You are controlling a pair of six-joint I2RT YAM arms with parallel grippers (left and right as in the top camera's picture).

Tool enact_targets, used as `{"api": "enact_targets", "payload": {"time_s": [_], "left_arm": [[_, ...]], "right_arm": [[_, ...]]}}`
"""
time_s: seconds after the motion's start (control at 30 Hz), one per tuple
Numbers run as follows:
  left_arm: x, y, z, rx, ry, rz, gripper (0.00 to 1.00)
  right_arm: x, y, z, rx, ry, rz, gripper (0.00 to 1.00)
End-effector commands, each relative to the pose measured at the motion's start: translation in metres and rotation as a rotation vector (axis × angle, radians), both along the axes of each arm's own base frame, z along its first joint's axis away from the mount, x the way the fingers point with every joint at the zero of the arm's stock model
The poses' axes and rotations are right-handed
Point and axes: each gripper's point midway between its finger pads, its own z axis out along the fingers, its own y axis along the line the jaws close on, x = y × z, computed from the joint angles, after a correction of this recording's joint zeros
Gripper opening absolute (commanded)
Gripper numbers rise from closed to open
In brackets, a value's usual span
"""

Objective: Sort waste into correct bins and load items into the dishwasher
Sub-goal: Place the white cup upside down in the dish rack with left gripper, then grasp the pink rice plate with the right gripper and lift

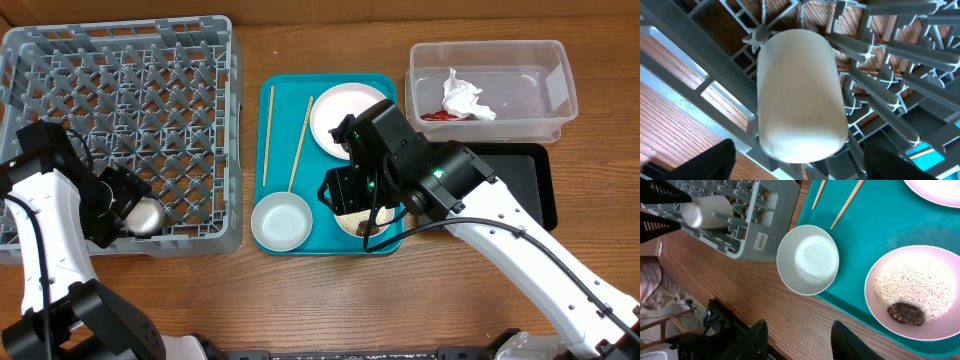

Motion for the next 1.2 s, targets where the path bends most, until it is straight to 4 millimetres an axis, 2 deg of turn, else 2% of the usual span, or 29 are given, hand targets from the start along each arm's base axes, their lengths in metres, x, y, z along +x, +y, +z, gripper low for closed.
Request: {"api": "enact_targets", "payload": {"time_s": [0.0,0.07,0.17,0.27,0.37,0.43,0.5,0.6,0.67,0.8,0.97,1.17], "left_arm": [[0.002,-0.004,0.001,-0.023,-0.013,-0.001,0.85],[0.007,-0.009,0.009,-0.051,-0.039,-0.015,0.83],[0.019,-0.014,0.035,-0.078,-0.106,-0.072,0.83],[0.030,-0.021,0.071,-0.076,-0.186,-0.163,0.81],[0.038,-0.037,0.112,-0.038,-0.278,-0.307,0.76],[0.039,-0.053,0.136,0.004,-0.333,-0.406,0.75],[0.037,-0.075,0.154,0.039,-0.387,-0.502,0.75],[0.030,-0.111,0.172,0.055,-0.450,-0.644,0.78],[0.024,-0.141,0.183,0.051,-0.512,-0.795,0.78],[0.011,-0.169,0.192,0.088,-0.533,-0.917,0.76],[-0.001,-0.178,0.176,0.099,-0.450,-0.920,0.74],[-0.004,-0.202,0.152,-0.030,-0.460,-1.019,0.74]], "right_arm": [[0.002,0.003,0.009,0.019,-0.018,-0.001,0.42],[0.002,0.003,0.009,0.018,-0.018,-0.001,0.42],[0.003,0.003,0.009,0.018,-0.027,0.000,0.42],[0.010,0.000,0.008,-0.002,-0.056,-0.022,0.42],[0.017,-0.002,0.009,-0.017,-0.087,-0.047,0.42],[0.021,-0.001,0.011,-0.009,-0.104,-0.053,0.42],[0.026,-0.005,0.010,-0.018,-0.084,-0.139,0.41],[0.033,-0.017,0.002,-0.052,-0.041,-0.280,0.42],[0.034,-0.016,-0.004,-0.062,-0.031,-0.284,0.42],[0.035,-0.014,-0.028,-0.104,0.008,-0.280,0.42],[0.032,-0.008,-0.061,-0.142,0.119,-0.297,0.41],[0.033,-0.005,-0.114,-0.245,0.220,-0.318,0.41]]}}
